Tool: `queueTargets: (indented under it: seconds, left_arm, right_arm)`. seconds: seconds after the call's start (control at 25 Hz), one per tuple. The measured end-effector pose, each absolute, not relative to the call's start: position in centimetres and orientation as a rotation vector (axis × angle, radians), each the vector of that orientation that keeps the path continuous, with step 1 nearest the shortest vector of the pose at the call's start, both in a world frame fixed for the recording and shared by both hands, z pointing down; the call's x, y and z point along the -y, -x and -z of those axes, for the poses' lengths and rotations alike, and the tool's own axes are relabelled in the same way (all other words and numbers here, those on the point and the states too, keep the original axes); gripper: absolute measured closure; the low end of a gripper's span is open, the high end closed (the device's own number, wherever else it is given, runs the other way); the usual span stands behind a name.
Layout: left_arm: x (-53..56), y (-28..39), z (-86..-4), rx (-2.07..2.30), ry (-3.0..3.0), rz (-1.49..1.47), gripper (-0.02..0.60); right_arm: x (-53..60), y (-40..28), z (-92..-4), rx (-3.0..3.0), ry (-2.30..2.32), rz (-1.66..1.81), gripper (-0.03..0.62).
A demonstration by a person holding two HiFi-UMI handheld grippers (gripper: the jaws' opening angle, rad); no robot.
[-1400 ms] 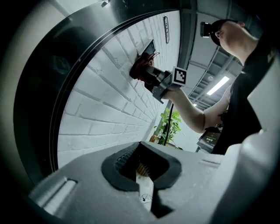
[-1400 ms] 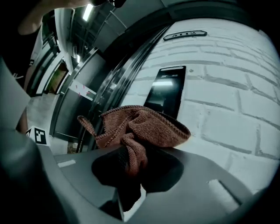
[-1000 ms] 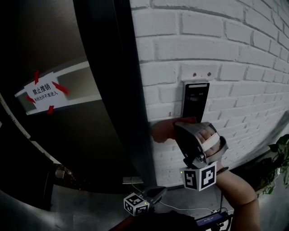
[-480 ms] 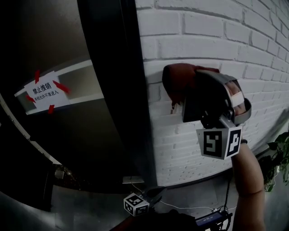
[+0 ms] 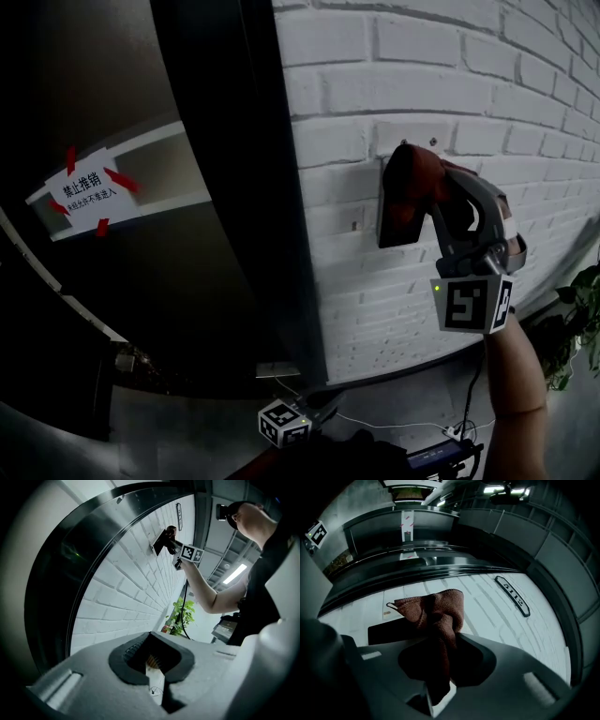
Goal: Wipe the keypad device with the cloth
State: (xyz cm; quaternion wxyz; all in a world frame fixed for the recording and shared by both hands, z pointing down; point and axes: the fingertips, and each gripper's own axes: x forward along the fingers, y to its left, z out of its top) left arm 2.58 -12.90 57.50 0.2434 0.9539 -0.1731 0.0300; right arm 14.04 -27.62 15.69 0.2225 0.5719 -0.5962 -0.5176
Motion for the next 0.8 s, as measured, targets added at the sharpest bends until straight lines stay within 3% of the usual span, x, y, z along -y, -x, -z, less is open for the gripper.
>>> queueTargets:
  seconds: [0.44, 0.8]
  left_arm:
    - [12.0, -2.5, -57.7, 0.422, -2.614, -0.106, 0.578]
    - [10.4, -0.5, -57.3, 0.387, -2.627, -0.069, 0.578]
  right_arm:
    - [27.9, -11.6, -27.2, 1.715, -1.280, 1.319, 0.520]
    - [27.9, -14.6, -27.5, 1.578, -1.393, 1.195, 0.507]
